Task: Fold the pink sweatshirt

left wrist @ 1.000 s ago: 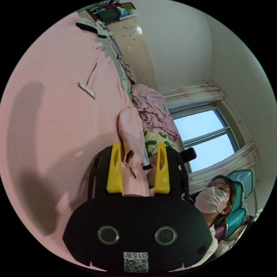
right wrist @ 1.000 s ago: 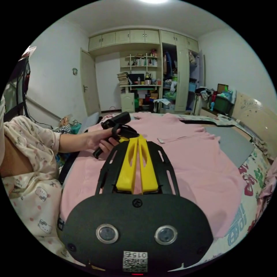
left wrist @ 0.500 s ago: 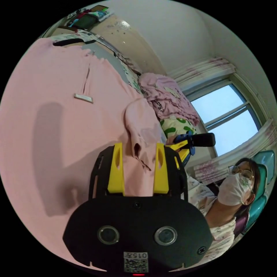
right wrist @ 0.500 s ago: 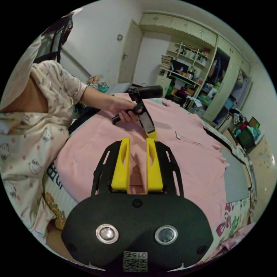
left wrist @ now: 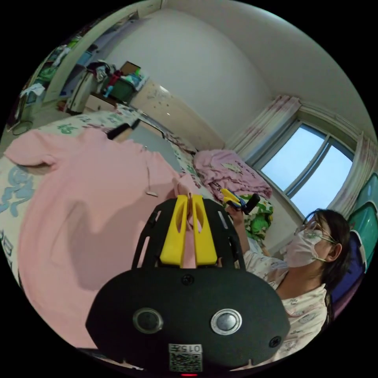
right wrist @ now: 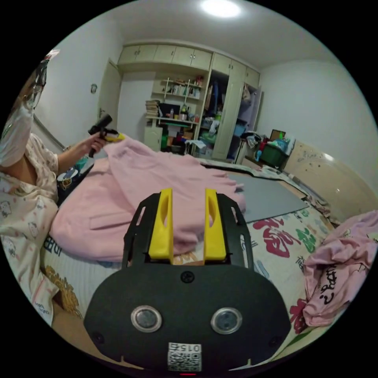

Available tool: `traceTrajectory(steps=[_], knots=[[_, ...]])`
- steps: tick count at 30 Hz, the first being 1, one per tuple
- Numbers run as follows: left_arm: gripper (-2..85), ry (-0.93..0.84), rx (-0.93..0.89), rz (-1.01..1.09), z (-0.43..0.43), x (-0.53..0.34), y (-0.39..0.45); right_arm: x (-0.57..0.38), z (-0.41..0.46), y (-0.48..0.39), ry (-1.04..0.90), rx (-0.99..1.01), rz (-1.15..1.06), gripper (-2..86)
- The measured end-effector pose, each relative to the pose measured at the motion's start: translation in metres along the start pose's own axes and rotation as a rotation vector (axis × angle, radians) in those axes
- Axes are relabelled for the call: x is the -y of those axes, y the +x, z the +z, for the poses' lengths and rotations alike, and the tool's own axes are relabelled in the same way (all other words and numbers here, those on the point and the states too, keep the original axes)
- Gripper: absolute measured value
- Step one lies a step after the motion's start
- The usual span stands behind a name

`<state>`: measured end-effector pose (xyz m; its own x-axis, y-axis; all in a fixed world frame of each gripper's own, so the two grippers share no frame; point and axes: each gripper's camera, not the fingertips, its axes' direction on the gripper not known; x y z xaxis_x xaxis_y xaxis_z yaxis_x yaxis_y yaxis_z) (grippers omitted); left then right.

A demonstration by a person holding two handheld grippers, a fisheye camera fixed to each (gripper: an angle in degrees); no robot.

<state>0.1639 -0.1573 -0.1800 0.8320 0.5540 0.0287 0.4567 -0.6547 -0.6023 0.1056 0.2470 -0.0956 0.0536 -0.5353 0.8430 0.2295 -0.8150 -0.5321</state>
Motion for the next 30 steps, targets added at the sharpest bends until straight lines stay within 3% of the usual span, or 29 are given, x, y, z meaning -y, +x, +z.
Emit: traceTrajectory(steps=[4,9,14,19,26,30], knots=[[-0.3,0.044,0.105,-0.087,-0.035,-0.047,-0.02,-0.005,0.055,0.012,-0.13,-0.011,-0.009,13.5],[-0.3,0.003,0.087,-0.162,-0.017,-0.095,-0.039,0.003,0.123,0.006,-0.285,0.038,-0.096,13.4],[-0.2,-0.003,0.084,-0.176,0.005,-0.104,-0.039,0.01,0.203,0.005,-0.479,-0.057,-0.172,3.7],[-0.3,-0.065,0.136,-0.154,0.029,-0.102,-0.031,0.011,0.22,0.031,-0.537,-0.099,-0.114,1.3],[-0.1,-0.31,0.242,-0.121,0.097,-0.117,-0.036,0.0,0.273,0.05,-0.597,-0.05,-0.113,3.4],[0.5,-0.292,0.32,-0.066,0.09,-0.122,-0.025,0.005,0.272,0.055,-0.555,-0.12,-0.116,6.5]])
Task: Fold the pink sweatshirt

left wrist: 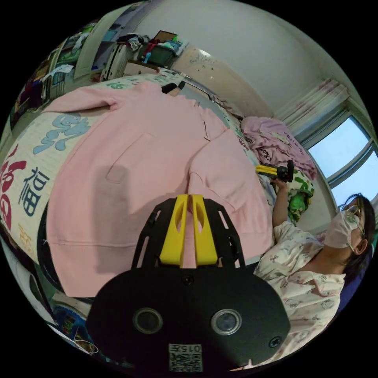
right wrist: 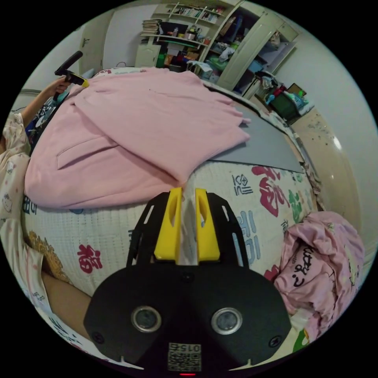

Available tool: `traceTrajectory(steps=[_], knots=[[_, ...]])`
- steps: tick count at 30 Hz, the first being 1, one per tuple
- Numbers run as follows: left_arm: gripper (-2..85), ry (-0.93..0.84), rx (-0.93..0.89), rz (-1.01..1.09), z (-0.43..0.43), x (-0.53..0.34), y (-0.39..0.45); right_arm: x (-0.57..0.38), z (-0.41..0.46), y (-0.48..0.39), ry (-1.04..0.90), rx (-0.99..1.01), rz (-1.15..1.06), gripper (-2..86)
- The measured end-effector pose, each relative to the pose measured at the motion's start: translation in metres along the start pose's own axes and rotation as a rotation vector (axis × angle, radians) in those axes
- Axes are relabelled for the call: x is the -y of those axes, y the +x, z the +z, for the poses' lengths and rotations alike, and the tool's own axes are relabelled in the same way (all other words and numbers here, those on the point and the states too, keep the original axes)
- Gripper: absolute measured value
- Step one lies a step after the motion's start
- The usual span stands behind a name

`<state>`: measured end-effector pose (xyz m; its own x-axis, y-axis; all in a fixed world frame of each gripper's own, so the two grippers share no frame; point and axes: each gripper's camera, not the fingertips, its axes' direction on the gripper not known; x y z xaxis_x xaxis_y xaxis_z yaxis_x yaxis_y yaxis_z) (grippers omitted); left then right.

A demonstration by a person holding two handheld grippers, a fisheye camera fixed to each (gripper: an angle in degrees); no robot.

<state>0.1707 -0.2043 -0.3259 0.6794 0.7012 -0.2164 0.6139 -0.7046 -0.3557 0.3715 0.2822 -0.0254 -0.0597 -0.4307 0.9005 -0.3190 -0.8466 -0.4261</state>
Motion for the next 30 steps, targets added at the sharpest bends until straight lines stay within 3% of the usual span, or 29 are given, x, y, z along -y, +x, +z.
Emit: traceTrajectory(steps=[5,9,13,17,19,25,30], knots=[[1.2,0.193,0.122,0.084,-0.033,-0.006,0.022,0.032,-0.045,-0.032,0.305,-0.111,-0.068,5.3],[1.0,0.21,0.056,0.212,-0.006,0.004,0.042,0.092,-0.063,-0.08,0.553,0.006,-0.017,-0.1],[1.0,0.058,0.029,0.269,0.054,0.022,0.039,0.197,-0.032,-0.16,0.469,0.232,-0.209,-0.9],[1.0,-0.12,-0.047,0.206,0.107,0.039,0.005,0.288,0.012,-0.223,0.29,0.286,-0.394,-1.0],[1.3,-0.093,-0.142,0.18,0.1,0.042,-0.014,0.31,0.036,-0.239,0.22,0.299,-0.443,-1.0],[4.4,0.305,-0.178,-0.095,0.017,0.052,-0.137,0.327,0.095,-0.23,0.157,0.448,-0.412,-0.9],[8.3,0.548,-0.118,-0.541,0.0,0.067,-0.292,0.33,0.115,-0.214,0.168,0.519,-0.394,-0.7]])
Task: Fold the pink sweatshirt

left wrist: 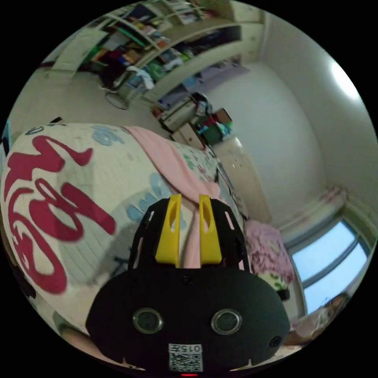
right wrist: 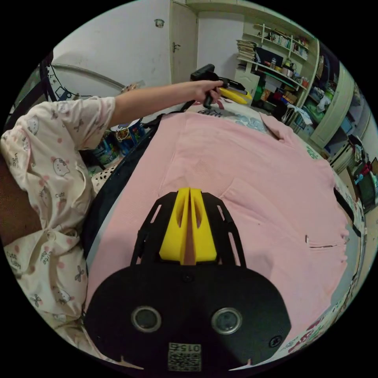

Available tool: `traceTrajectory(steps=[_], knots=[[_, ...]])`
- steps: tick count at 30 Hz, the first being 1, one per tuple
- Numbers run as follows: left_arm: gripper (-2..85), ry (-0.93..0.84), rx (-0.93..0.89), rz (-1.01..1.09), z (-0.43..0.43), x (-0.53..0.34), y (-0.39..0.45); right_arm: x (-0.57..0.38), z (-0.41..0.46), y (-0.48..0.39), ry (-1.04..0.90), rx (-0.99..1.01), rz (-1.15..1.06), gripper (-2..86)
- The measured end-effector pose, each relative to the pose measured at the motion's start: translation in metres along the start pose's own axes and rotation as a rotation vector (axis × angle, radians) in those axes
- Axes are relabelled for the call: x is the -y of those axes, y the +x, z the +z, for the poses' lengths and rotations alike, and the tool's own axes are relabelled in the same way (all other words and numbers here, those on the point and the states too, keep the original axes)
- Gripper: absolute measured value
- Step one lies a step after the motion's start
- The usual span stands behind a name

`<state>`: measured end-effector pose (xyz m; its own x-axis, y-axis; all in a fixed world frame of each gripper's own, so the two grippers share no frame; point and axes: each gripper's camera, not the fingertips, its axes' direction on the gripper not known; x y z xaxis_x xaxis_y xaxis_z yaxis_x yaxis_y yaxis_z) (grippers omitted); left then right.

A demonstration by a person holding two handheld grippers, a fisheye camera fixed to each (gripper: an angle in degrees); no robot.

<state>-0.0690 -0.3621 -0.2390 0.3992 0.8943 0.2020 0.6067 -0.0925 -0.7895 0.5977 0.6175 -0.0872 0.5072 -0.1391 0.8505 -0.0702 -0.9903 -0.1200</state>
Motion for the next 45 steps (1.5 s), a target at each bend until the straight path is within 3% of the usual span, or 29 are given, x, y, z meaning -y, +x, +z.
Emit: traceTrajectory(steps=[4,13,19,22,25,27,28,30,32,35,39,42,44,45], knots=[[10.8,0.08,0.107,-0.081,0.03,0.034,-0.02,0.002,0.006,0.007,-0.005,-0.015,-0.006,-0.6],[13.0,0.154,0.124,-0.191,0.117,0.086,-0.024,0.008,0.015,0.028,0.0,0.031,0.014,-0.6],[1.7,0.158,0.183,-0.2,0.143,0.098,-0.01,0.012,0.021,0.036,-0.001,0.065,0.029,-0.6],[-0.2,0.264,0.144,-0.122,0.125,0.096,0.023,0.015,0.024,0.034,-0.003,0.062,0.028,-0.6],[-0.6,0.373,0.175,0.198,0.108,0.096,0.128,0.017,0.028,0.031,-0.004,0.06,0.027,-0.6],[-0.6,0.335,0.213,0.782,0.114,0.048,0.269,0.018,0.03,0.029,-0.004,0.062,0.028,-0.5],[-0.5,0.313,0.223,0.961,0.118,0.021,0.303,0.018,0.031,0.027,-0.003,0.062,0.028,-0.5],[-0.3,0.133,0.287,1.685,0.142,-0.121,0.39,0.019,0.032,0.022,0.0,0.06,0.026,-0.4],[-0.1,-0.011,0.281,1.974,0.153,-0.201,0.401,0.019,0.032,0.016,0.015,0.063,0.018,-0.1],[0.1,-0.184,0.262,2.046,0.165,-0.244,0.392,0.015,0.026,0.003,0.054,0.115,-0.047,1.0],[0.2,-0.221,0.229,1.844,0.175,-0.219,0.373,0.012,-0.006,-0.011,0.121,0.102,-0.101,8.9],[0.4,-0.18,0.236,1.848,0.169,-0.219,0.372,0.0,-0.025,-0.003,0.196,-0.189,0.038,10.3],[0.5,-0.176,0.242,1.846,0.168,-0.215,0.375,-0.007,-0.017,0.011,0.193,-0.489,0.185,10.9],[0.5,-0.186,0.238,1.838,0.168,-0.211,0.375,-0.006,-0.013,0.013,0.178,-0.528,0.202,11.2]])
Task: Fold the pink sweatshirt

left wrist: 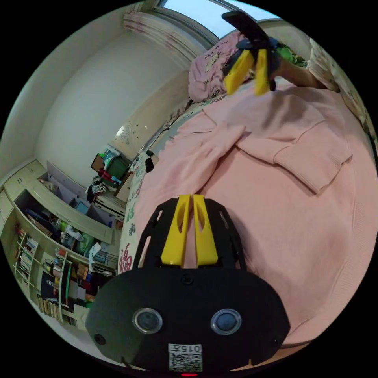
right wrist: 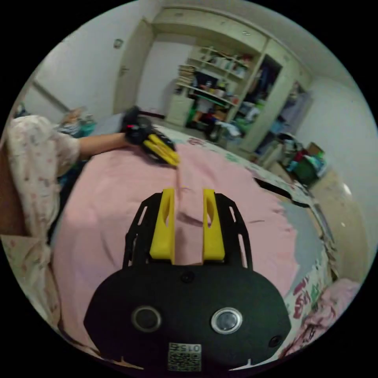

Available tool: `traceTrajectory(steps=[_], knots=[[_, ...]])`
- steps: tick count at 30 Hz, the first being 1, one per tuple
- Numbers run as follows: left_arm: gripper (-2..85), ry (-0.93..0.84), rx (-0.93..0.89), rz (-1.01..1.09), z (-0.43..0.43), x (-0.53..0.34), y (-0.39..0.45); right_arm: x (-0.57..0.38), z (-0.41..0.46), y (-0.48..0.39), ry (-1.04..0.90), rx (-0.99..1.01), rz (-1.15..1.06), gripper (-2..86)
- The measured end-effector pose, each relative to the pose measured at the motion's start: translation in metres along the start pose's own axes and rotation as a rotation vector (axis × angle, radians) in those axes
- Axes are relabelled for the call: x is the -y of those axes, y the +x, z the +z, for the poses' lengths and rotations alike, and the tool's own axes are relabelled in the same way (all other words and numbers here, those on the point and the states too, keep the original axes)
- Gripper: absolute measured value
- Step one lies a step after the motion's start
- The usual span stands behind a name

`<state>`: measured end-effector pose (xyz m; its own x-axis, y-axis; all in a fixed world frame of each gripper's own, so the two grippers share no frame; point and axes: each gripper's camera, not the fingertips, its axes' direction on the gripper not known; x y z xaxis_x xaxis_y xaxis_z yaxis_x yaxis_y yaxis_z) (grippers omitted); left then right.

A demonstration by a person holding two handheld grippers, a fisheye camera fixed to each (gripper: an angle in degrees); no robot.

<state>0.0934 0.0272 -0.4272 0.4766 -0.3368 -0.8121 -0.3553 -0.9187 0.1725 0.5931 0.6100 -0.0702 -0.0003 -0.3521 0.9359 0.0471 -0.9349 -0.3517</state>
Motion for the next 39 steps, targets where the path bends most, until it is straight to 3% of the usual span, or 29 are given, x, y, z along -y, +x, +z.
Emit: traceTrajectory(steps=[3,6,12,16,21,26,30,34,39], knots=[[0.8,0.0,0.001,-0.007,-0.004,-0.002,-0.009,0.007,0.032,-0.027,-0.151,0.06,-0.116,12.8],[1.3,0.001,0.013,-0.01,-0.01,-0.004,-0.016,0.009,0.067,-0.046,-0.31,-0.016,-0.126,8.0],[5.1,0.032,0.073,-0.114,-0.031,-0.018,-0.045,0.004,0.033,-0.054,-0.266,-0.081,-0.07,3.6],[7.7,0.086,0.116,-0.281,-0.053,-0.044,-0.08,-0.005,-0.037,-0.019,-0.182,-0.123,0.033,3.2],[11.5,-0.056,0.094,-0.457,-0.038,-0.085,-0.128,-0.036,-0.149,0.011,0.019,-0.03,0.097,2.8],[11.0,-0.105,0.063,-0.433,-0.028,-0.08,-0.149,-0.06,-0.227,-0.022,0.094,0.068,-0.123,2.2],[10.6,-0.197,-0.026,-0.28,-0.01,-0.05,-0.172,-0.074,-0.257,-0.044,0.102,0.055,-0.255,-0.1],[8.8,-0.269,-0.046,-0.222,0.014,-0.047,-0.194,-0.086,-0.292,-0.046,0.224,0.191,-0.347,-0.9],[3.8,-0.096,-0.084,-0.394,-0.005,-0.096,-0.207,-0.079,-0.284,-0.028,0.189,0.091,-0.23,-0.5]])
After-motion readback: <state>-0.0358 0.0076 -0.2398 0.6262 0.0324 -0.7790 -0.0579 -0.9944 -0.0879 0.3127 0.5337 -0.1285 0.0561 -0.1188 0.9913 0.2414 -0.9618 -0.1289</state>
